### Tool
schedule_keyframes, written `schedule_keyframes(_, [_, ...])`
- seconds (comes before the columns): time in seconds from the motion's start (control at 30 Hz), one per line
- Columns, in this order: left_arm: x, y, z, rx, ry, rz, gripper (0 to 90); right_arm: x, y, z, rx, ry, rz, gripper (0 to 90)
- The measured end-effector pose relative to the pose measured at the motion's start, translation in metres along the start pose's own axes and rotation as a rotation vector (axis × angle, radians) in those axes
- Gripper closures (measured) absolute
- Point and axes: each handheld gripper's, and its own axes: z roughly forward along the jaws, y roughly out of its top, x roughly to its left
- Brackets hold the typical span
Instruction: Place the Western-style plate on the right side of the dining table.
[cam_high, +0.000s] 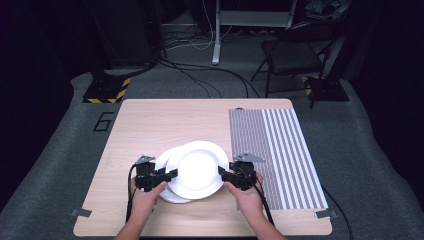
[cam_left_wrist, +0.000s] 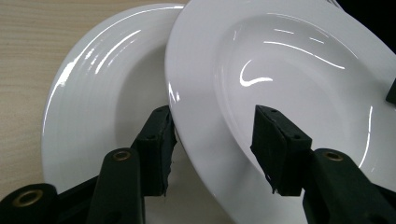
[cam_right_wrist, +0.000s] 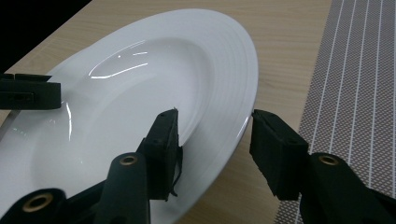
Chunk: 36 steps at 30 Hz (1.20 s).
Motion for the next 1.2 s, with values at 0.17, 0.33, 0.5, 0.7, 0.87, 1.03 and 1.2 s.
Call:
schedule_keyframes(0.17, [-0.005, -0.001, -0.004, -0.024, 0.019, -0.003, 52.5, 0.007, -0.004, -0.001, -0.012, -0.037, -0.008, 51.1])
schedule_keyframes(0.33, [-0.009, -0.004, -0.005, -0.034, 0.038, 0.004, 53.0, 0.012, -0.006, -0.001, -0.015, -0.075, -0.033, 50.7])
schedule_keyframes(0.5, [-0.013, -0.006, -0.004, -0.055, 0.061, -0.019, 53.0, 0.014, -0.006, 0.001, -0.017, -0.096, -0.039, 51.4])
schedule_keyframes(0.7, [-0.018, -0.006, -0.007, -0.070, 0.086, 0.011, 53.3, 0.013, -0.006, 0.003, -0.013, -0.101, -0.015, 51.5])
schedule_keyframes(0.87, [-0.019, -0.005, -0.008, -0.069, 0.104, 0.006, 53.2, 0.013, -0.004, 0.004, -0.012, -0.097, 0.008, 51.2])
schedule_keyframes(1.03, [-0.020, -0.002, -0.012, -0.079, 0.107, 0.000, 53.3, 0.015, -0.002, 0.005, -0.013, -0.097, 0.016, 51.2])
schedule_keyframes(1.2, [-0.021, -0.001, -0.011, -0.082, 0.121, -0.009, 53.2, 0.016, 0.002, 0.006, -0.017, -0.099, 0.035, 51.2])
